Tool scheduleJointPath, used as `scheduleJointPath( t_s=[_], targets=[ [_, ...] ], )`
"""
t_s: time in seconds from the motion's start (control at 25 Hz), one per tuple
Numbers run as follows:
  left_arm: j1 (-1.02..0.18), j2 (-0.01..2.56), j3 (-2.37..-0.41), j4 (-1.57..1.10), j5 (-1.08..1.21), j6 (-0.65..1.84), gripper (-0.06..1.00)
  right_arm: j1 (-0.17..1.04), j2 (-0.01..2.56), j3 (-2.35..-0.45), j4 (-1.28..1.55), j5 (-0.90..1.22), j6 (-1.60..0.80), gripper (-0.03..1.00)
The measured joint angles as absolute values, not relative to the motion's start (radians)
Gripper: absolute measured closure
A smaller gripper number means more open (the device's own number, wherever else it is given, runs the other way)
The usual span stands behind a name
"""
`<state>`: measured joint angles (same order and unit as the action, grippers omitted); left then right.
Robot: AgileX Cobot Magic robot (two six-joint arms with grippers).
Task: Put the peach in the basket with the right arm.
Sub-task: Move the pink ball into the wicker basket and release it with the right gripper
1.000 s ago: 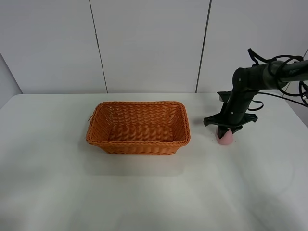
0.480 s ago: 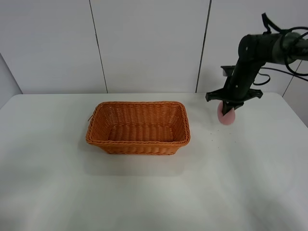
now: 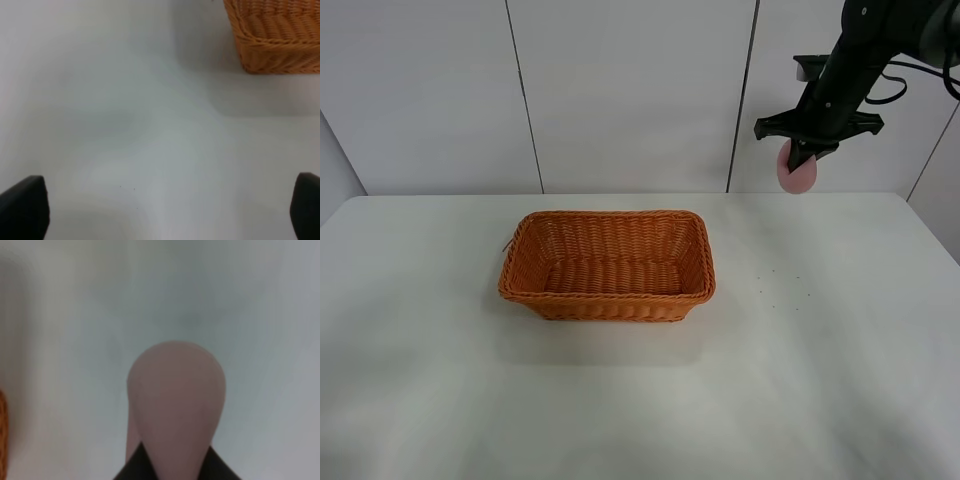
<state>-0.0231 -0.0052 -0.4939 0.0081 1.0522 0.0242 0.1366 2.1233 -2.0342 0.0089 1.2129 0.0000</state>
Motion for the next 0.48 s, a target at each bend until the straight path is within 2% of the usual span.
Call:
scheduleJointPath(
  t_s=[0.2, 0.48],
  targets=[
    [-0.023, -0.005, -0.494, 0.008, 1.052, 0.024, -0.04, 0.204, 2.117, -2.038, -0.018, 1.214, 0.000, 0.96],
    [-0.023, -0.005, -0.494, 0.008, 1.052, 0.024, -0.04, 0.401, 2.113, -2.038, -0.016, 1.216, 0.000, 0.96]
  ],
)
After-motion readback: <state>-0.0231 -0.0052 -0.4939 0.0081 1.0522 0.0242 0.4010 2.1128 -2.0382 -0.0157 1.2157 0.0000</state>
